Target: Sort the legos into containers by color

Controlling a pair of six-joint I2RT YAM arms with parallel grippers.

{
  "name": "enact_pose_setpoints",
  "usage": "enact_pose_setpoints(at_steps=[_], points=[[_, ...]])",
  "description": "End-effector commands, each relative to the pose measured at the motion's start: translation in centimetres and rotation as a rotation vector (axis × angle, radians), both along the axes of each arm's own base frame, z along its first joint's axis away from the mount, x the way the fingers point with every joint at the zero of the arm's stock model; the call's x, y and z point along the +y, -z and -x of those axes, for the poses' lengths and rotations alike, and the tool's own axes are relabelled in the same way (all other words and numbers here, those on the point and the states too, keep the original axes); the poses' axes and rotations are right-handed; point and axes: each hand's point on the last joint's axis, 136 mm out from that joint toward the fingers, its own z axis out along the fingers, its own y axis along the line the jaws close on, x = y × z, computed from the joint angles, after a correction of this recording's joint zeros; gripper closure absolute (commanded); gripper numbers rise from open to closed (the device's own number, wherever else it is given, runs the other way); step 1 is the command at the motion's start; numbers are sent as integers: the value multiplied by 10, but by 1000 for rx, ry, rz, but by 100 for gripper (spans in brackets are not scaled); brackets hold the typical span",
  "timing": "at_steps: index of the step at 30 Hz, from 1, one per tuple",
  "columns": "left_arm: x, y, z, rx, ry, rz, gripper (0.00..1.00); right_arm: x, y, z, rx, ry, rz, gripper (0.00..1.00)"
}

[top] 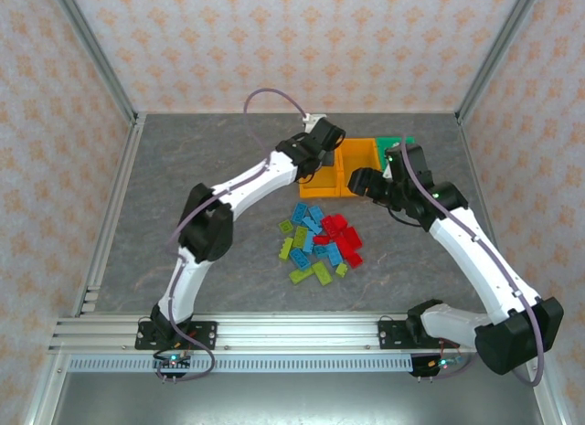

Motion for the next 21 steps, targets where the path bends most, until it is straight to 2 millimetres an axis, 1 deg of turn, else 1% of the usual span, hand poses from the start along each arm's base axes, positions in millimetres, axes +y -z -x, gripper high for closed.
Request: enact_pose_setpoints(at_steps=[1, 3, 4, 6, 9, 10, 12, 13, 14, 15, 18, 20, 21], points=[[6, 4, -10, 36, 7, -51, 64, -11, -5, 5, -30, 38, 32, 25], [2, 1, -11, 42, 21, -37, 54, -14, -5, 5, -35, 47, 39, 24], [0, -5, -10, 34, 26, -26, 49, -16, -3, 5, -34, 54, 44, 24], [2, -21, -7, 10, 28, -4, 44, -18, 1, 5, -31, 61, 55, 23], [9, -48, 4, -27, 33, 25, 41, -17, 10, 5, -11, 50, 74, 22], [13, -63, 10, -52, 36, 42, 41, -16, 14, 5, 0, 37, 82, 22], [23, -84, 26, -86, 45, 64, 42, -12, 23, 4, 23, 6, 88, 22], [30, -97, 37, -111, 49, 75, 42, -8, 28, 5, 38, -15, 86, 22], [38, -113, 52, -140, 57, 89, 42, -3, 34, 5, 53, -37, 87, 22], [45, -123, 65, -162, 67, 95, 43, 1, 39, 5, 66, -55, 92, 22], [68, -137, 110, -203, 119, 63, 44, 23, 61, 7, 111, -143, 142, 23], [82, -136, 143, -200, 180, 9, 45, 42, 74, 8, 135, -208, 177, 23], [92, -140, 158, -200, 193, -10, 45, 50, 80, 8, 147, -233, 197, 24]])
